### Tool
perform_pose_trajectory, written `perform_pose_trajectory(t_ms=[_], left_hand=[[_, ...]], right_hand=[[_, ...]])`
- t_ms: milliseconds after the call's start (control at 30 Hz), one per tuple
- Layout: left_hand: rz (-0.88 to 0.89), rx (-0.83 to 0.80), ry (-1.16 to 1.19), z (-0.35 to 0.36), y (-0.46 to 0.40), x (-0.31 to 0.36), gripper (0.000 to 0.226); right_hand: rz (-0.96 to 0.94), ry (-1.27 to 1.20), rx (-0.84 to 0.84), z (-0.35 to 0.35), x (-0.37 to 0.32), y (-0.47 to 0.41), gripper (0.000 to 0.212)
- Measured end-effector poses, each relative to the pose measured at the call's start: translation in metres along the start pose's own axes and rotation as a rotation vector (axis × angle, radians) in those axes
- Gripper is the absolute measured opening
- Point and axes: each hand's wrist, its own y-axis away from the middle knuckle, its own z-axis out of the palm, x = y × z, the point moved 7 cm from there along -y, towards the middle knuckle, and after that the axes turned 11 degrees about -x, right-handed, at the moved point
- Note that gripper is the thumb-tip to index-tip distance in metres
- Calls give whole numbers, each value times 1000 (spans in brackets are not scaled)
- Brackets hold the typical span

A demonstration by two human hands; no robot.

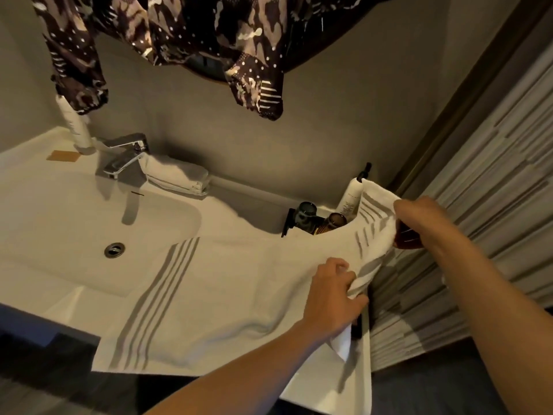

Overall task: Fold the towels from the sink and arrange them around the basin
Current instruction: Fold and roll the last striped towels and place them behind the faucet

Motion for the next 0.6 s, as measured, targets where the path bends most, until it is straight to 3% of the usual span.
perform_pose_trajectory(t_ms=[133,233,333,433,533,600], left_hand=[[-60,-221,238,21,19,17,14],[-153,-457,289,49,32,34,31],[-225,-658,373,67,47,50,31],[-306,-541,595,40,54,46,27],[-350,-274,579,-23,65,12,29],[-378,-122,552,-70,84,-19,25]], right_hand=[[-60,431,138,10,7,-2,25],[-22,663,102,23,30,-10,28],[37,780,34,30,43,-14,26],[22,678,-19,50,25,-17,22],[-55,534,-83,96,-26,-14,33],[-138,463,-141,142,-65,-6,29]])
